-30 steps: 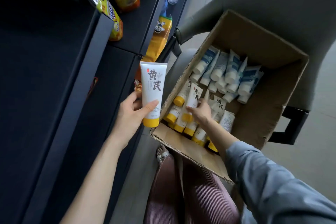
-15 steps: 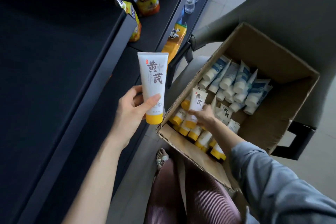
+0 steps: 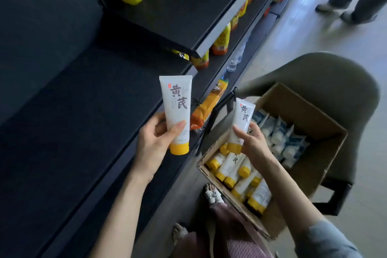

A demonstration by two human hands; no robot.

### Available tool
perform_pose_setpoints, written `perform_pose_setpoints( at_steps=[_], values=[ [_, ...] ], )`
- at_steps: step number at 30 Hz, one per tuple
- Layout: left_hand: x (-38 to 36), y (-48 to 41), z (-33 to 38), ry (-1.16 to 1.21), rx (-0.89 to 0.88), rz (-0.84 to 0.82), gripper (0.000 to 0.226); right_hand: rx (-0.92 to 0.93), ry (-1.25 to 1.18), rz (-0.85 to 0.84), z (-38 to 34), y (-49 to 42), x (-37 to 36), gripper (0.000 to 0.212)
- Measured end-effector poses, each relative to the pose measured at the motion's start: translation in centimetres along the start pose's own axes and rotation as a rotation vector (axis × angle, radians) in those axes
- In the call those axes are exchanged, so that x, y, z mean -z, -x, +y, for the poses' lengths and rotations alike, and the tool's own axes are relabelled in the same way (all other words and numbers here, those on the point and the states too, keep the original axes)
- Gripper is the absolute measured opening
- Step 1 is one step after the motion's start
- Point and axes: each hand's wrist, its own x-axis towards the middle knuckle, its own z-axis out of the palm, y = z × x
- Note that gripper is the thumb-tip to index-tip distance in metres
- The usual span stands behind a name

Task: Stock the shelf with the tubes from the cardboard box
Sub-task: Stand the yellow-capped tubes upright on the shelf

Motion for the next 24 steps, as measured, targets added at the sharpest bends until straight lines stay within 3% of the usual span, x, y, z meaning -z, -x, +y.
perform_pose_setpoints(
  at_steps=[4,12,24],
  values=[
    [2.2,2.5,3.5,0.001,-0.126,0.004,0.040,0.106,-0.028,-0.043,-3.1,3.9,-3.6,0.042],
    [8.3,8.7,10.5,-0.064,-0.371,-0.006,0.043,0.385,0.003,-0.182,-9.8,12.4,-11.0,0.034],
    [15.2,20.7,16.0,-0.085,-0.599,0.056,0.040,0.759,0.014,-0.399,-13.5,26.2,-21.6,0.037]
  ],
)
